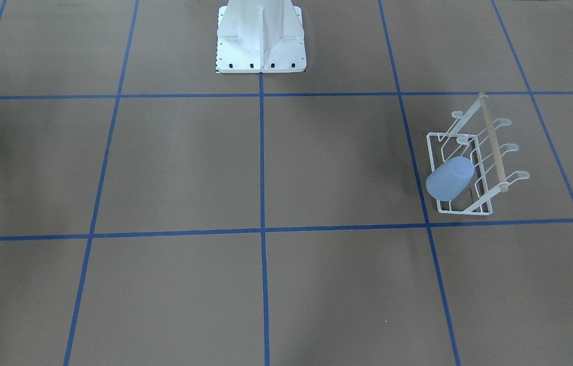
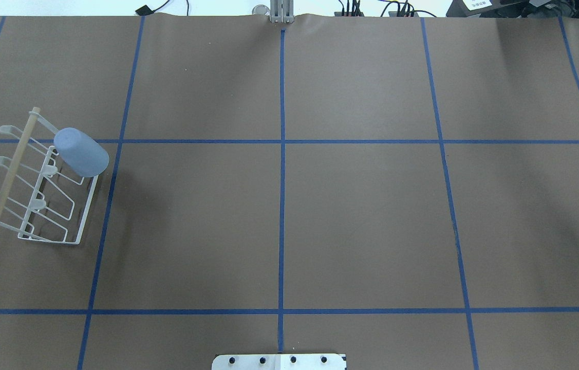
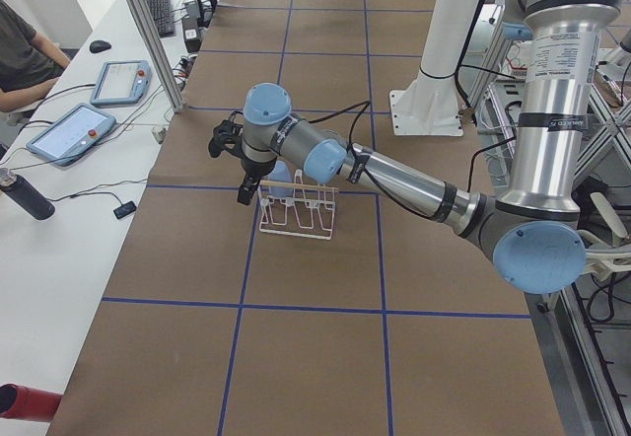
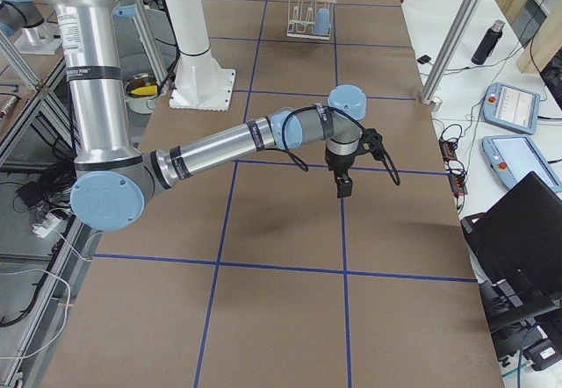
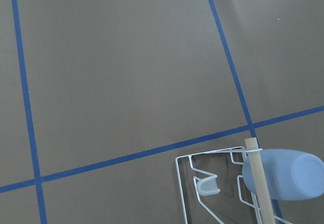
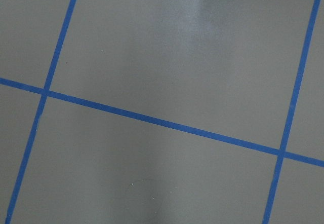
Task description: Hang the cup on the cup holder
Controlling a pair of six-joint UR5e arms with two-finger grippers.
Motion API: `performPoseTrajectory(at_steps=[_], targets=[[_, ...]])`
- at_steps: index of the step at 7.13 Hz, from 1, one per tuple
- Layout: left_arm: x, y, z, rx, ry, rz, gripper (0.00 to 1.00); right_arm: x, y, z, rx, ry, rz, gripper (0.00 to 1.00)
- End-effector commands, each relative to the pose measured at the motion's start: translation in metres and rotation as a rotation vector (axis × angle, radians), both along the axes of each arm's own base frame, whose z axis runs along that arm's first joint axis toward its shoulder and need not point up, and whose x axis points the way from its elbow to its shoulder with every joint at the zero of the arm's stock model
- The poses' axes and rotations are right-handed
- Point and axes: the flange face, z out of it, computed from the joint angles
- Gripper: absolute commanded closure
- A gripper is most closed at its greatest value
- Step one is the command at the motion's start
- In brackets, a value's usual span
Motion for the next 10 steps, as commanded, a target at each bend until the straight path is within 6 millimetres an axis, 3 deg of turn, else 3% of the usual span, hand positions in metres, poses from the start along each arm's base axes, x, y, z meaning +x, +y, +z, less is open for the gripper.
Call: performPoseTrajectory(at_steps=[1,5,6,8,9,10], targets=[[0.000,0.002,0.002,0.003,-0.011,-0.004,0.02,0.007,-0.003,0.006,-0.001,0.011,0.007,0.00],[-0.003,0.009,-0.011,0.021,-0.007,-0.010,0.02,0.010,0.007,-0.016,0.042,-0.005,0.008,0.00],[-0.002,0.008,-0.009,0.016,-0.006,-0.008,0.01,0.017,0.016,-0.007,0.021,-0.016,0.016,0.00],[0.000,0.006,-0.007,0.008,-0.007,-0.008,0.02,0.016,0.009,0.004,0.003,0.000,0.017,0.00],[0.001,0.001,0.005,-0.009,-0.009,-0.006,0.02,0.015,0.008,-0.002,0.014,-0.005,0.015,0.00],[0.001,0.002,0.004,-0.008,-0.009,-0.006,0.02,0.015,0.009,-0.006,0.017,-0.011,0.018,0.00]])
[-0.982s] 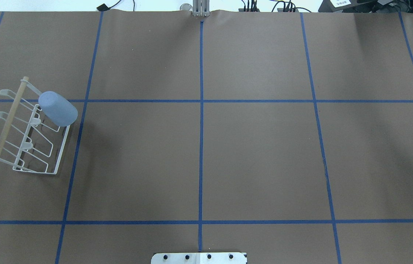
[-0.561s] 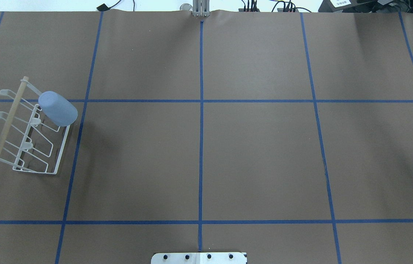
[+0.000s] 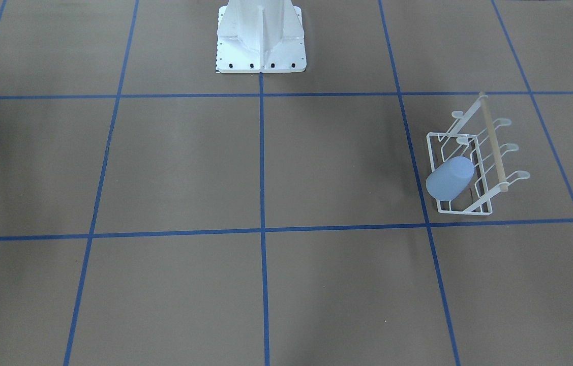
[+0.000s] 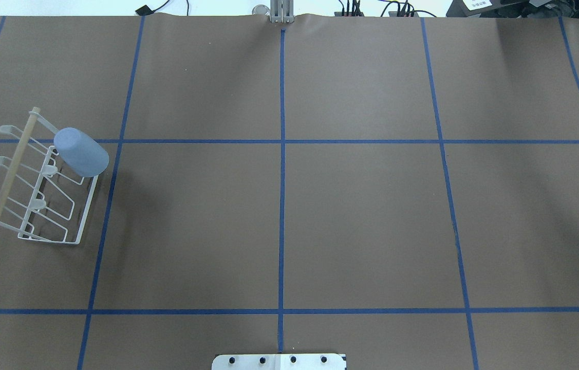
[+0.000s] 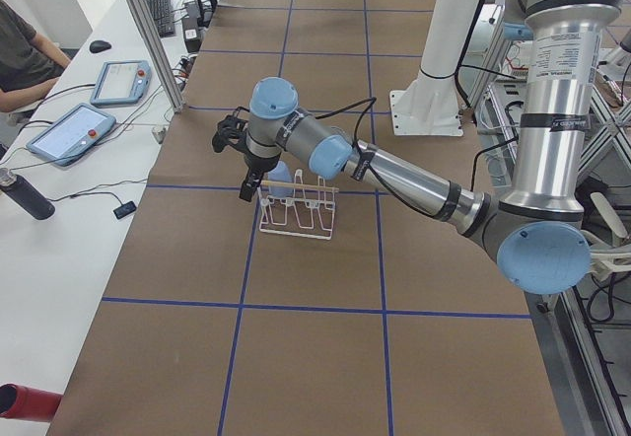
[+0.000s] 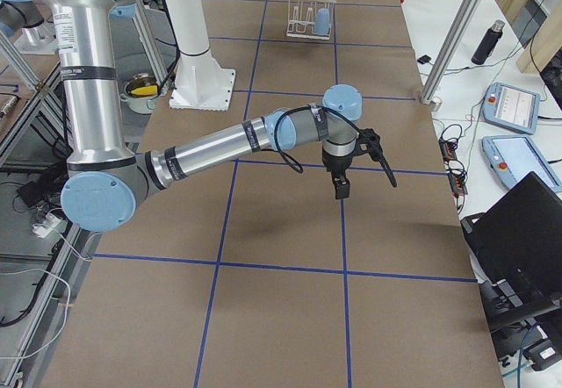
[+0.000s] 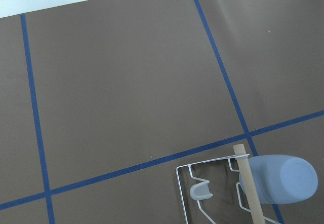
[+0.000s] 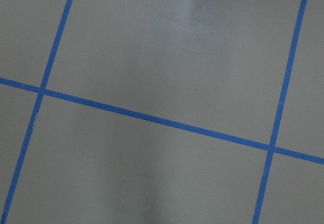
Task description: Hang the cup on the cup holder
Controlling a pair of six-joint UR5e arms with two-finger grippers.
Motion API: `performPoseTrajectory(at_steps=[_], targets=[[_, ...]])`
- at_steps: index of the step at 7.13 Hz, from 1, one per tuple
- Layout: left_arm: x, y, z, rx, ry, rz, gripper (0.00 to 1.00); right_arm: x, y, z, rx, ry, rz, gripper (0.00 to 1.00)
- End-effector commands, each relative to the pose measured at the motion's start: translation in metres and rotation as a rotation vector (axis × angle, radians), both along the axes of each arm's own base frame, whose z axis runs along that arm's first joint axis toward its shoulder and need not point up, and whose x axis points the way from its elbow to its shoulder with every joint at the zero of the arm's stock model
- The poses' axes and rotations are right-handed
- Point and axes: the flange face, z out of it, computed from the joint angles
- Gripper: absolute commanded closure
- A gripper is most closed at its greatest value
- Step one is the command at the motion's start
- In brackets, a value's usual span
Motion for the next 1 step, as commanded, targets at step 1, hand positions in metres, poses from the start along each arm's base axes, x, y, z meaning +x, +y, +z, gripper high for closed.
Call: performPoseTrajectory(at_steps=[1], targets=[[0.0005,-0.0015,0.0067,-0.010,-0.002,0.002,0.02,-0.0001,-0.0003,-0.0025,0.001,-0.004,0.002,0.00]])
